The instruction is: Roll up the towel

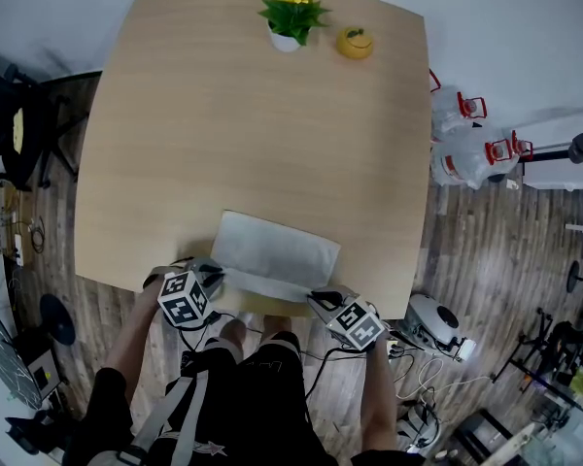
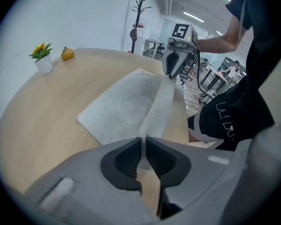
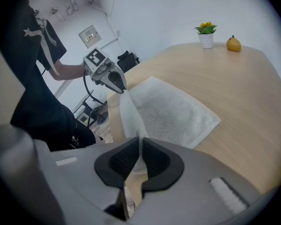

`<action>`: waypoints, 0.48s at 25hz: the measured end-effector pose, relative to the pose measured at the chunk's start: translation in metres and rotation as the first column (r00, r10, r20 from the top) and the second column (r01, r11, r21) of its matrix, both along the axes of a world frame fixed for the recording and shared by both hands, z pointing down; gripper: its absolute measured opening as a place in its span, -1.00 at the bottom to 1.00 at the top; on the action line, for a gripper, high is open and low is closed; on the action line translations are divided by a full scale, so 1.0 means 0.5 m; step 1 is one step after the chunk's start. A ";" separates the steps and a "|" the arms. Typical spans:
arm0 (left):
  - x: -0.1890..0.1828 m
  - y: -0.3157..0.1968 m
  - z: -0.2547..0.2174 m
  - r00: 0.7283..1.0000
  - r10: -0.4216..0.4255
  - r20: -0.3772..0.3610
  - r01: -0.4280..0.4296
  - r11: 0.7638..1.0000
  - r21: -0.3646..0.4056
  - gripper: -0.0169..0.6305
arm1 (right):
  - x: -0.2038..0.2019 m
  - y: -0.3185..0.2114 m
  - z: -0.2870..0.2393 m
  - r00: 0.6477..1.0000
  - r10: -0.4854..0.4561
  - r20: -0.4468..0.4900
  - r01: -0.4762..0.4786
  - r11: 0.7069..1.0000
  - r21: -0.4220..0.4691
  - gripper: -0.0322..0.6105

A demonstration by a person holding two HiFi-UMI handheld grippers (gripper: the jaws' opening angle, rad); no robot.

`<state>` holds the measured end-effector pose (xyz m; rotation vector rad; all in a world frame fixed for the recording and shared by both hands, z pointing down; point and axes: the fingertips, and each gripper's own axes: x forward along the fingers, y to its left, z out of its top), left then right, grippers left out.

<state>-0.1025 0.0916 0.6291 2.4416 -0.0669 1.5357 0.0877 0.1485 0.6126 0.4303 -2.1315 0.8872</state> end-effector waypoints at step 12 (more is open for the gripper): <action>0.021 -0.052 0.014 1.000 -0.005 0.012 0.005 1.000 0.007 -0.81 | 0.018 -0.048 0.019 1.000 0.004 -0.001 -0.004 1.000 -0.005 -0.81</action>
